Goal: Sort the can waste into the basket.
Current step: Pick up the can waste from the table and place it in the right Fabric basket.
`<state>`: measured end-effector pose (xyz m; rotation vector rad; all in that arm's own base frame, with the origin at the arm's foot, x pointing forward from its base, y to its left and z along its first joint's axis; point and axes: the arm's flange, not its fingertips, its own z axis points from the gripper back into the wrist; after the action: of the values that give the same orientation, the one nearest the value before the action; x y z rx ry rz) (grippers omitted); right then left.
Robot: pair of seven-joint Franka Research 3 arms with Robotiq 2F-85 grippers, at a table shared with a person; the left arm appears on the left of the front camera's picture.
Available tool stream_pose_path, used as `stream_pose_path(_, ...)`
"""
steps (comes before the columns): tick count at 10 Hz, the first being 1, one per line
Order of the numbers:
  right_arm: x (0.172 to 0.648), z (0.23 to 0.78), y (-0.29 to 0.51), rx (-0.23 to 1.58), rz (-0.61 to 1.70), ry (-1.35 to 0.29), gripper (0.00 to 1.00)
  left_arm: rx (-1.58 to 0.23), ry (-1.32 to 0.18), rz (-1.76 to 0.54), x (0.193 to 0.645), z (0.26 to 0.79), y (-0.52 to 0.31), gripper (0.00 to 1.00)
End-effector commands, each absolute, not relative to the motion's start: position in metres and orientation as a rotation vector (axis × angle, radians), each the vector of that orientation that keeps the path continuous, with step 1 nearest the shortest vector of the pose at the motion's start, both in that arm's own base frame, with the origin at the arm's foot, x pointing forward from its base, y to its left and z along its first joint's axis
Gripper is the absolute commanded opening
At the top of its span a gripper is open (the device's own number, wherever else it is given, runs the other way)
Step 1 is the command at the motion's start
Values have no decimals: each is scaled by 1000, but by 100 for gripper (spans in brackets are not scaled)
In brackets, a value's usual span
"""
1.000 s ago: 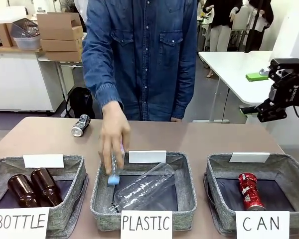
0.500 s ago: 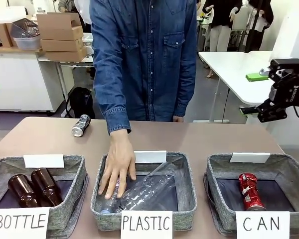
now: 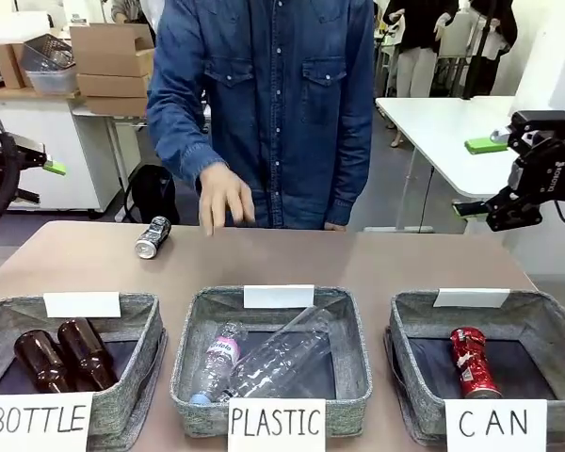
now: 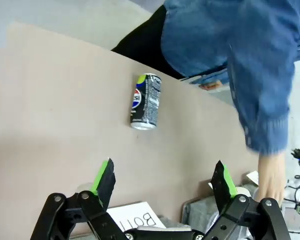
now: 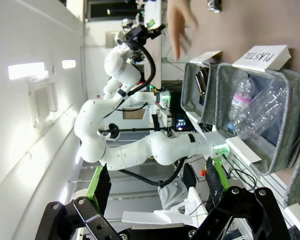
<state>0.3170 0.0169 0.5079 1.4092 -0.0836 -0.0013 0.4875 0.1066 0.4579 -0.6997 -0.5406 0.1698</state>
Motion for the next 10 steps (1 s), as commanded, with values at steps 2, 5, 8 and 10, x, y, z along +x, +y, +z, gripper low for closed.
stream_pose_path(2,316,511,16,1408,0,-76,100,-694,-511,196,488,460,117,100)
stream_pose_path(5,316,511,16,1408,0,-76,100,-604,-494,59,536,441,52,100)
stream_pose_path(8,316,511,16,1408,0,-76,100,-437,-508,-20,578,411,-9,100)
stream_pose_path(10,316,511,16,1408,0,-76,100,-331,-493,-70,604,379,-44,100)
